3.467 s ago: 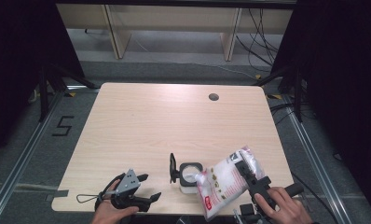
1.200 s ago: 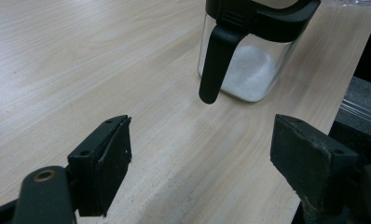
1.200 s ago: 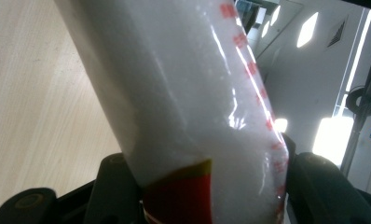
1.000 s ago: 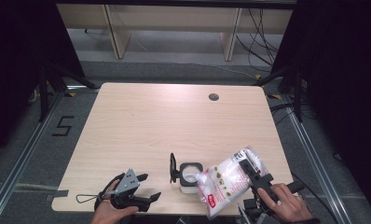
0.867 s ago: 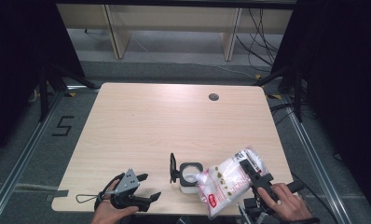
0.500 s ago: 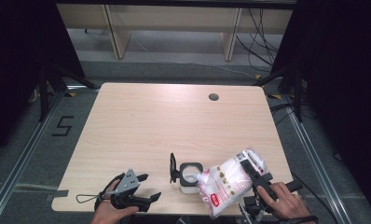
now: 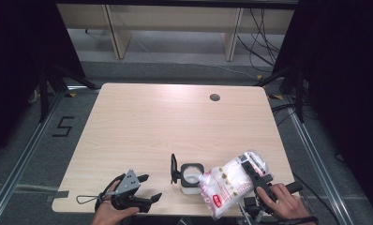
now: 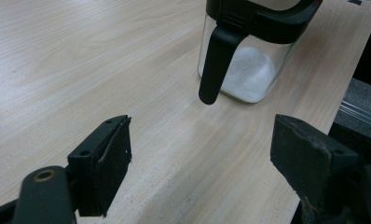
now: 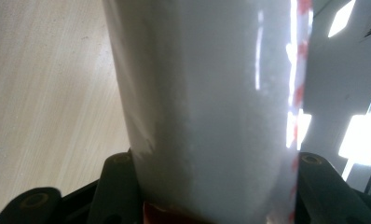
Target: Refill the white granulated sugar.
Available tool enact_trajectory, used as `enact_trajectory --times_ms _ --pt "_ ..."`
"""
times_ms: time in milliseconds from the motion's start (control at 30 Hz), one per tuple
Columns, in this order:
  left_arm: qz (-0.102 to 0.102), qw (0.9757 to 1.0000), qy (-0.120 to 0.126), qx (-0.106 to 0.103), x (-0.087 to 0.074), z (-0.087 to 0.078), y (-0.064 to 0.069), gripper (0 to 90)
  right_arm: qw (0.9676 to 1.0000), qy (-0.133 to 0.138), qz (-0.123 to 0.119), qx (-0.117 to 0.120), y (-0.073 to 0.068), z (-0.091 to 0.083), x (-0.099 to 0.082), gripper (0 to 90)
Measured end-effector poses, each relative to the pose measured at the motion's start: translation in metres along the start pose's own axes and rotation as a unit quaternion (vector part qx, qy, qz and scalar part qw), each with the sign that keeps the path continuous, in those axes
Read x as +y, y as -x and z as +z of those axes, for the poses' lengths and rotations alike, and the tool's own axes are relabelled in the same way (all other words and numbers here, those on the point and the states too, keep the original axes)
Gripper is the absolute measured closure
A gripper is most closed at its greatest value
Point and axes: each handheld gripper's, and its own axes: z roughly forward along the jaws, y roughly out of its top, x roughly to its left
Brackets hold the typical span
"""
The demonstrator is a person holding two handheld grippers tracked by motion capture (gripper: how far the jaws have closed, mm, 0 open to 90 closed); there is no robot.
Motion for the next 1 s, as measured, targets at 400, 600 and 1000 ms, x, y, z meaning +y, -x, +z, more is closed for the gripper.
enact_trajectory --times_ms 400,600,1000 --pt "0.001 1.0 0.0 0.003 0.0 0.0 0.0 19.9 0.9985 0.018 0.041 0.033 0.001 0.002 -0.004 57.3" --pt "-0.001 1.0 -0.004 0.0 0.0 -0.001 -0.001 19.9 0.9902 0.051 0.117 0.057 0.0 0.001 -0.014 58.4" --pt "-0.007 1.0 0.003 -0.003 0.0 -0.001 0.001 19.9 0.9573 0.101 0.253 0.096 -0.012 0.007 -0.033 59.0"
